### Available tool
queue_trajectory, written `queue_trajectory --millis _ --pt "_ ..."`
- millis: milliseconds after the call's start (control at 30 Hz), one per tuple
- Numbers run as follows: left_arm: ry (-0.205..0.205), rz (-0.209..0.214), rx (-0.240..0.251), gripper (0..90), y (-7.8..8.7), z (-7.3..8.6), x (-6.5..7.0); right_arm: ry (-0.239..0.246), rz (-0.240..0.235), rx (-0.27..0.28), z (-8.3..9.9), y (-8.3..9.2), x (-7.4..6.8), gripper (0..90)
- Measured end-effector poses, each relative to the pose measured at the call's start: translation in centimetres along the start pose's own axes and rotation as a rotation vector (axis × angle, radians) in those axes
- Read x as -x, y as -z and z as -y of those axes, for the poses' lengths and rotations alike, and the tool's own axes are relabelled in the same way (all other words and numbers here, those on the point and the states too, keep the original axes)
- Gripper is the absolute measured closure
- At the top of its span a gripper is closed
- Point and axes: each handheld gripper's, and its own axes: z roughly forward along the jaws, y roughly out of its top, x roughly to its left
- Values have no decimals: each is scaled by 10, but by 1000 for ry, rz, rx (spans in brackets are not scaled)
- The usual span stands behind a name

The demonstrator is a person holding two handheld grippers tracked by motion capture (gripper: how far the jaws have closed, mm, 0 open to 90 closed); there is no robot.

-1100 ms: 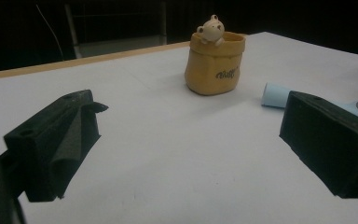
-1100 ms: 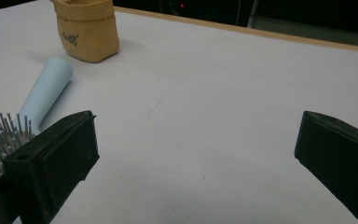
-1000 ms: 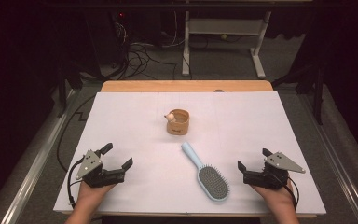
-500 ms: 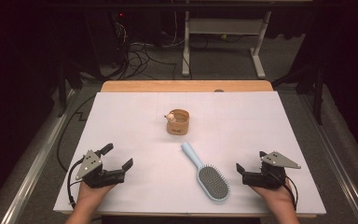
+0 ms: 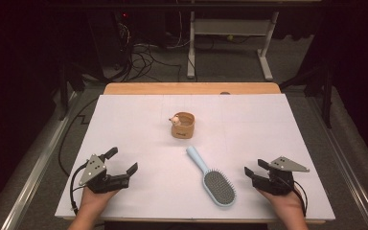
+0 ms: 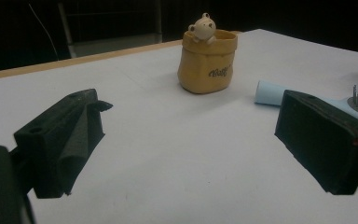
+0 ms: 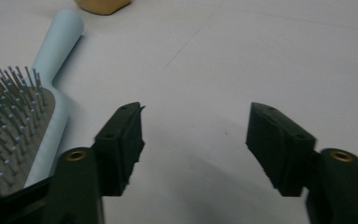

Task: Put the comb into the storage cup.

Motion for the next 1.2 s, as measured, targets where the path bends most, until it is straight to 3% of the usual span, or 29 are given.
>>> queue_trajectory --millis 67,100,333,400,500,567,667,733,767,867,933,1033,1067,1133,1200 --pt "-1 3 0 92 0 0 0 4 -7 -1 0 0 0 491" --pt "-4 5 -2 92 0 1 0 2 -25 -7 1 0 -1 587" --pt "-9 4 -3 92 0 1 0 30 -65 22 -2 5 -10 900" --pt "-7 4 0 92 0 1 0 32 -71 35 -3 6 -12 900" --pt "-5 3 2 95 0 1 -1 44 -137 83 -9 14 -27 900" --pt "-5 2 1 95 0 1 -1 53 -146 89 -10 16 -31 900" --pt "-4 1 -4 96 0 2 -1 115 -205 107 -13 24 -57 900" --pt "-6 2 -5 96 0 2 -1 133 -217 105 -13 24 -63 900" --pt "-7 3 -5 97 0 2 -1 161 -248 96 -13 23 -78 900" --pt "-6 2 -4 97 0 2 -2 171 -269 81 -12 21 -88 900" --pt "-5 0 -1 98 0 2 -2 208 -295 48 -10 17 -105 900" --pt "-5 -1 -2 99 0 2 -2 221 -301 26 -8 15 -112 900" --pt "-10 -2 -7 100 0 3 -2 241 -326 -10 -5 12 -118 900" --pt "-11 -1 -9 101 0 3 -2 248 -329 -23 -4 11 -120 900" --pt "-12 1 -7 102 0 3 -2 269 -333 -72 0 7 -126 900"
